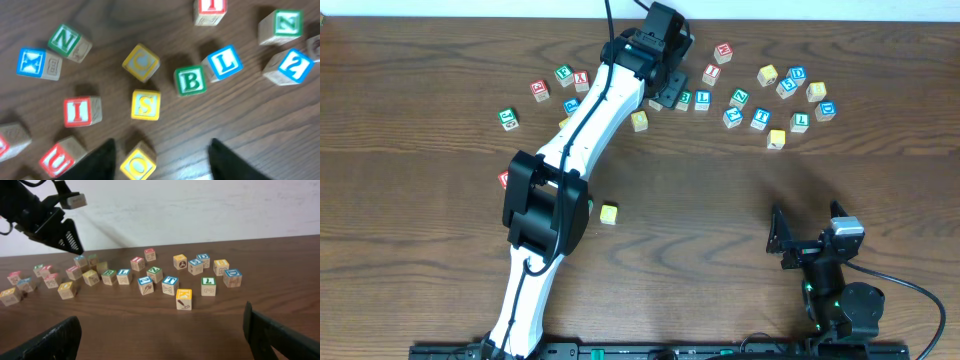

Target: Spell out ROBOT

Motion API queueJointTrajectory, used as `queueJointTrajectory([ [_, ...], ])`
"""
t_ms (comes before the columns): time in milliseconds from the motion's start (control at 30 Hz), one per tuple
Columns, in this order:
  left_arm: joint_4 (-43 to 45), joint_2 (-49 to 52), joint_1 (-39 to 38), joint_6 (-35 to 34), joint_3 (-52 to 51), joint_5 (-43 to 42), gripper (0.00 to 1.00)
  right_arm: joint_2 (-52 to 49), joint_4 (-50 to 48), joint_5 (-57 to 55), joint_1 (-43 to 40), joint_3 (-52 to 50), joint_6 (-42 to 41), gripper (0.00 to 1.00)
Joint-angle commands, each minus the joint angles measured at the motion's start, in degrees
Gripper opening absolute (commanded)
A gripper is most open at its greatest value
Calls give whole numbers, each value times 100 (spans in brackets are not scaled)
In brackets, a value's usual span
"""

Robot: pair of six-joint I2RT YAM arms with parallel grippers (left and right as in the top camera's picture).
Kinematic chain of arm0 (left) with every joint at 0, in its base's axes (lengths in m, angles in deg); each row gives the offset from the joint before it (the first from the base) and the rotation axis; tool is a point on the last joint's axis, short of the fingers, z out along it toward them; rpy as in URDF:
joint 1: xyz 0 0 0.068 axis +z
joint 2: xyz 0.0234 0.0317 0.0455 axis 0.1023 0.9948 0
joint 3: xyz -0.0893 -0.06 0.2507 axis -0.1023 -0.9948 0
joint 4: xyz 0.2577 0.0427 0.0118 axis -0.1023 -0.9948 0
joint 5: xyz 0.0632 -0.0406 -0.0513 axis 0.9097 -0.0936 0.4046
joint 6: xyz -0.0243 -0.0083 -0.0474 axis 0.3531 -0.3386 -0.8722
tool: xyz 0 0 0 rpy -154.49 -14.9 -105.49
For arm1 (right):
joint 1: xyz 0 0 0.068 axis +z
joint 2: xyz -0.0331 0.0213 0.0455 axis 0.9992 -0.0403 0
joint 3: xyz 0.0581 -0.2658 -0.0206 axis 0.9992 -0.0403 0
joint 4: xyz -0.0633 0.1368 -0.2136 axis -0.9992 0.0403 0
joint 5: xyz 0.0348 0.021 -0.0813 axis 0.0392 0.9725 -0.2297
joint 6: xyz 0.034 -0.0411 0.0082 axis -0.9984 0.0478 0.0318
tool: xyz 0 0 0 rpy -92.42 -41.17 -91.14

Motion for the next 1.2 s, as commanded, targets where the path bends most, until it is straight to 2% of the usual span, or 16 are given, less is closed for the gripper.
queueJointTrajectory([
  [0,-195,-107,74,59,365,267,48,20,15,35,-37,-9,57,99],
  [200,-210,-835,363,59,363,258,48,20,15,35,-37,-9,57,99],
  [233,-229,-986,420,59,361,256,42,20,17,35,-37,-9,57,99],
  [267,-299,-1189,505,59,361,258,29,20,17,35,-37,-9,57,99],
  [333,-457,-1460,654,59,341,243,21,20,17,35,-37,-9,59,99],
  [467,-293,-1823,949,-24,31,162,21,20,17,35,-37,-9,59,99],
  [600,122,-2190,1104,-136,-881,101,21,20,17,35,-37,-9,57,99],
  [767,1510,-3005,1102,-136,-2907,136,21,20,17,35,-37,-9,59,99],
  [900,2439,-3582,1080,-197,-4057,136,21,20,17,35,-37,-9,57,99],
  [1033,2885,-3947,1029,-205,-4603,138,20,20,17,35,-37,-9,57,99],
  [1167,2999,-4096,962,-199,-4782,428,13,20,17,35,-37,-9,57,99],
])
